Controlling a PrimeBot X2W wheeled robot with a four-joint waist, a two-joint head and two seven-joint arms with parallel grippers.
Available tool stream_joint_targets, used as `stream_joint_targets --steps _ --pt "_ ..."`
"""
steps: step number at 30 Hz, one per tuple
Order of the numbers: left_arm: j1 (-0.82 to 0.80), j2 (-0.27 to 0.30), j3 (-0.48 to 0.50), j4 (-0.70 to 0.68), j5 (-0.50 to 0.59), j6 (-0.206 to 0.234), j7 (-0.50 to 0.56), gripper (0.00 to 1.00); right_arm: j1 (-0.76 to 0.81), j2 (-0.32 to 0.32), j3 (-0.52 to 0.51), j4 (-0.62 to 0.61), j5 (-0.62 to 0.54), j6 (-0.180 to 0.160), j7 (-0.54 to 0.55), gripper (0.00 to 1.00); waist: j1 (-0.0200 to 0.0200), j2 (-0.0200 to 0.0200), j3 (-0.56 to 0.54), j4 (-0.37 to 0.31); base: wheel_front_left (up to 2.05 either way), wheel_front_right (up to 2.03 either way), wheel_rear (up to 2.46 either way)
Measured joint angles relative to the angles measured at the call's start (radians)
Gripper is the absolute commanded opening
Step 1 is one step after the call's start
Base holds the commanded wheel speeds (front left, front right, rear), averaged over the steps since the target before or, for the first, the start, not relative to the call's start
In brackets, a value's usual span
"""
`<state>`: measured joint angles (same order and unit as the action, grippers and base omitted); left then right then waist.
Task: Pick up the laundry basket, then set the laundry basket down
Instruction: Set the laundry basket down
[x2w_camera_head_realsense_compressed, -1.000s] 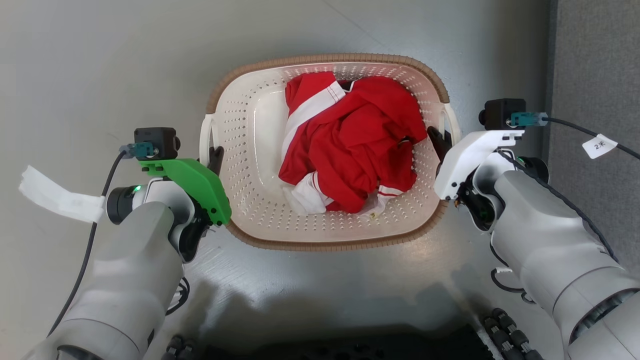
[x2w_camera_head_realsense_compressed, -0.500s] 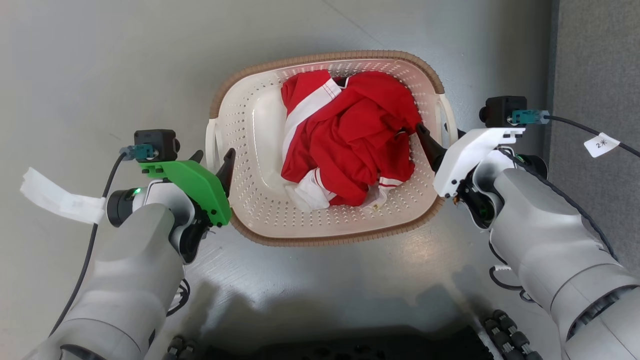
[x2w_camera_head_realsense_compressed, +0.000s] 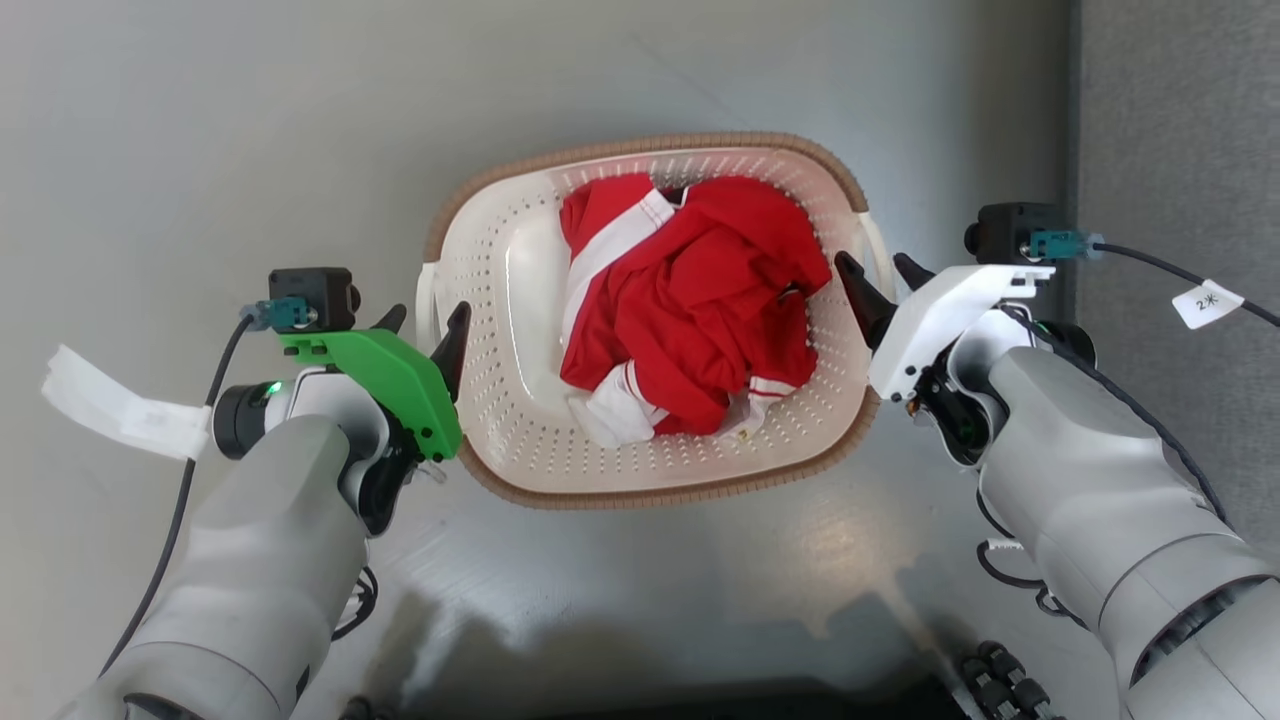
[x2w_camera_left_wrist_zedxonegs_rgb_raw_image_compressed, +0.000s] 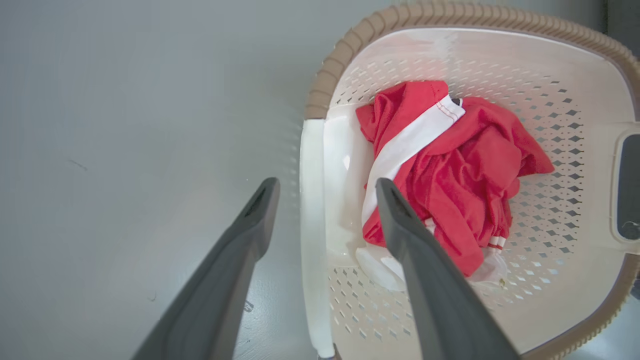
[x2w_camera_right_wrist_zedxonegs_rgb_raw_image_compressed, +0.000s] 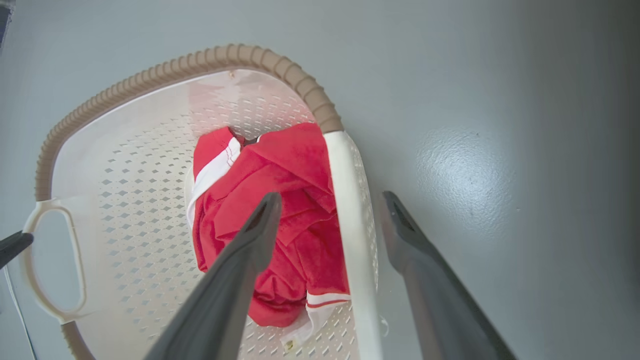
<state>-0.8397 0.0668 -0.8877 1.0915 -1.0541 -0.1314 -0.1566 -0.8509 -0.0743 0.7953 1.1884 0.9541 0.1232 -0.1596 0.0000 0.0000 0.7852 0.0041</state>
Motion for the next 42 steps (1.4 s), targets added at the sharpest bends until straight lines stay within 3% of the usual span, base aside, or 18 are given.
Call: stream_joint_targets --steps 20,31,42 --pt "0.114 0.013 -0.026 -0.035 -0.015 0.0 -0.066 1.0 0.121 0.0 0.033 -0.04 0.015 0.0 -0.062 1.0 0.0 0.0 -0.232 -0.013 0.0 0.0 0.0" --pt "0.175 0.053 -0.017 -0.068 -0.015 0.0 -0.092 1.0 0.19 -0.029 0.047 -0.086 0.007 0.0 -0.087 1.0 -0.0001 0.0 -0.388 -0.015 0.0 0.0 0.0" --pt "0.196 0.099 0.107 -0.181 0.037 0.0 -0.092 1.0 0.208 -0.084 -0.038 -0.212 -0.033 0.0 -0.088 1.0 -0.0001 0.0 -0.532 -0.001 0.0 0.0 0.0"
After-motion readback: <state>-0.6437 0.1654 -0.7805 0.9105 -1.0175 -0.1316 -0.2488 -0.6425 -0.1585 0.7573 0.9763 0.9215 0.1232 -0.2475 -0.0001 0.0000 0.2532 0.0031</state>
